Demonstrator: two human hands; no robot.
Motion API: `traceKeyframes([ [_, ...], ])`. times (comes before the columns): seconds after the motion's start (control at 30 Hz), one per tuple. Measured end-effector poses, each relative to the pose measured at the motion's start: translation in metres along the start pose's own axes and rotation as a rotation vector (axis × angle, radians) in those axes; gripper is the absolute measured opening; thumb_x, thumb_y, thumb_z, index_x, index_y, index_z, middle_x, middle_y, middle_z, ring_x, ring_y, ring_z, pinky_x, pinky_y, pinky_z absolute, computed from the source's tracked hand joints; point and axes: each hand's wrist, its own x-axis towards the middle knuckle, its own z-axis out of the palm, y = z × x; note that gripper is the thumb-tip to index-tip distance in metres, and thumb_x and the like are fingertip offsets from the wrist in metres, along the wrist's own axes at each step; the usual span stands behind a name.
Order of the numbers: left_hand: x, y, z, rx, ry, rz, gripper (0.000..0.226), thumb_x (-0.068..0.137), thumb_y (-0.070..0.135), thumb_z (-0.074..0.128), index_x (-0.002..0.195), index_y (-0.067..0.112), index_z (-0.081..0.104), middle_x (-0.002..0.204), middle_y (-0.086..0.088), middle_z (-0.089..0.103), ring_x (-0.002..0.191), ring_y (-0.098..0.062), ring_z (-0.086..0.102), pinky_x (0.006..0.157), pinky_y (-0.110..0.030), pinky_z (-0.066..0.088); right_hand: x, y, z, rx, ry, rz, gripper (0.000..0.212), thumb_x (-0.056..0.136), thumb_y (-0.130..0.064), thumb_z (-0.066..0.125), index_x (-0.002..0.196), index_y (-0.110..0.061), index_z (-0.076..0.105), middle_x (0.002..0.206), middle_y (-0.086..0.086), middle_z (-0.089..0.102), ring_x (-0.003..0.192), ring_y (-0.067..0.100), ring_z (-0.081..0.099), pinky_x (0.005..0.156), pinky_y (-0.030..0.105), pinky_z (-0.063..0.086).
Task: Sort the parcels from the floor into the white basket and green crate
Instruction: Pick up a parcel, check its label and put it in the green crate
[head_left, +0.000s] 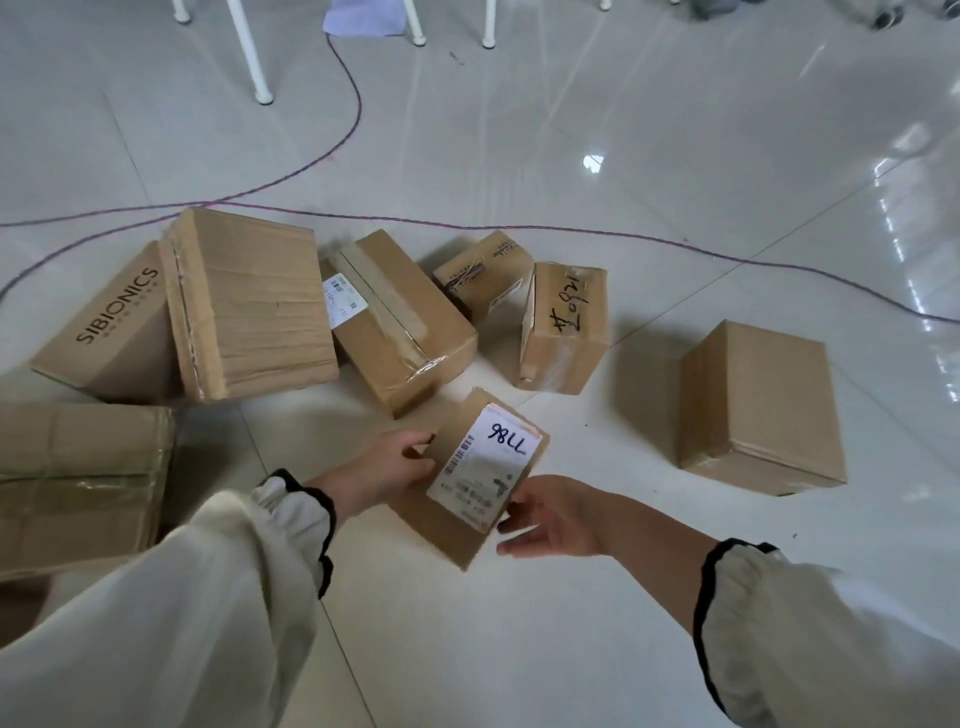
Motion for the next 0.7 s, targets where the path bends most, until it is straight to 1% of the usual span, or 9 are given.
traceKeyframes([
  [0.1, 0.018, 0.007, -0.006, 0.195, -0.074, 0.094, 0.040, 0.092, -0.003, 0.052, 0.131, 0.007, 0.054, 0.122, -0.013, 0.062, 0.097, -0.015, 0.056, 0.067, -0.004, 0.040, -0.005, -0.004, -0.021, -0.329, 0.005, 0.190, 0.027, 0.096, -0.021, 0.035, 0.102, -0.006, 0.057, 0.110, 0.008, 0.064, 0.084, 0.031, 0.065, 0.076, 0.039, 0.053],
  [0.17, 0.031, 0.011, -0.007, 0.341, -0.120, 0.127, 0.040, 0.095, 0.003, 0.050, 0.133, 0.014, 0.055, 0.135, -0.005, 0.055, 0.119, -0.016, 0.053, 0.091, -0.012, 0.038, -0.008, -0.015, -0.040, -0.476, 0.316, 0.155, 0.024, 0.095, -0.020, 0.036, 0.093, -0.008, 0.056, 0.101, 0.009, 0.063, 0.077, 0.028, 0.060, 0.074, 0.035, 0.049],
  [0.23, 0.040, 0.016, -0.007, 0.450, -0.133, 0.168, 0.041, 0.095, 0.008, 0.051, 0.133, 0.022, 0.054, 0.139, -0.001, 0.052, 0.128, -0.017, 0.047, 0.102, -0.021, 0.034, -0.005, -0.025, -0.056, -0.568, 0.692, -0.061, 0.018, 0.094, -0.016, 0.040, 0.082, -0.009, 0.051, 0.090, 0.009, 0.055, 0.079, 0.026, 0.053, 0.071, 0.030, 0.042],
  [0.3, 0.043, 0.023, -0.004, 0.516, -0.095, 0.231, 0.041, 0.094, 0.013, 0.054, 0.132, 0.027, 0.055, 0.135, -0.001, 0.054, 0.124, -0.018, 0.049, 0.099, -0.021, 0.035, 0.002, -0.032, -0.056, -0.635, 0.811, -0.352, 0.017, 0.095, -0.018, 0.042, 0.098, -0.011, 0.057, 0.096, 0.004, 0.056, 0.093, 0.025, 0.055, 0.073, 0.026, 0.039],
  [0.37, 0.043, 0.030, -0.002, 0.604, 0.054, 0.277, 0.043, 0.093, 0.026, 0.057, 0.135, 0.032, 0.051, 0.131, -0.001, 0.053, 0.120, -0.020, 0.049, 0.096, -0.031, 0.042, 0.005, -0.035, -0.040, -0.577, 0.656, -0.558, 0.032, 0.095, -0.026, 0.046, 0.125, -0.022, 0.055, 0.113, -0.005, 0.053, 0.099, 0.016, 0.053, 0.070, 0.021, 0.039],
  [0.47, 0.033, 0.029, -0.006, 0.541, 0.305, 0.111, 0.054, 0.087, 0.051, 0.056, 0.135, 0.028, 0.046, 0.127, -0.003, 0.056, 0.115, -0.024, 0.055, 0.088, -0.034, 0.046, 0.009, -0.033, -0.019, -0.734, 0.484, -0.618, 0.036, 0.092, -0.029, 0.045, 0.127, -0.029, 0.054, 0.107, -0.011, 0.053, 0.089, 0.012, 0.052, 0.061, 0.017, 0.038],
  [0.5, 0.028, 0.024, -0.011, 0.543, 0.283, -0.021, 0.062, 0.085, 0.060, 0.051, 0.135, 0.024, 0.043, 0.121, -0.004, 0.059, 0.108, -0.027, 0.060, 0.079, -0.032, 0.048, 0.011, -0.031, -0.016, -0.825, 0.485, -0.622, 0.030, 0.091, -0.028, 0.043, 0.117, -0.026, 0.059, 0.100, -0.009, 0.058, 0.083, 0.014, 0.054, 0.058, 0.019, 0.039],
  [0.6, 0.010, 0.008, -0.024, 0.444, -0.047, -0.473, 0.088, 0.078, 0.082, 0.030, 0.143, 0.022, 0.033, 0.095, -0.014, 0.065, 0.065, -0.030, 0.072, 0.049, -0.024, 0.050, 0.009, -0.025, -0.013, -0.986, 0.575, -0.558, 0.027, 0.090, -0.027, 0.036, 0.085, -0.017, 0.061, 0.079, -0.001, 0.064, 0.064, 0.017, 0.055, 0.048, 0.024, 0.035],
  [0.7, 0.006, 0.002, -0.027, 0.142, -0.224, -0.595, 0.098, 0.070, 0.087, 0.037, 0.143, 0.021, 0.031, 0.087, -0.022, 0.061, 0.063, -0.031, 0.072, 0.048, -0.029, 0.053, 0.009, -0.017, -0.012, -1.040, 0.617, -0.461, 0.030, 0.090, -0.030, 0.034, 0.066, -0.019, 0.047, 0.063, -0.001, 0.053, 0.052, 0.015, 0.045, 0.045, 0.023, 0.030],
])
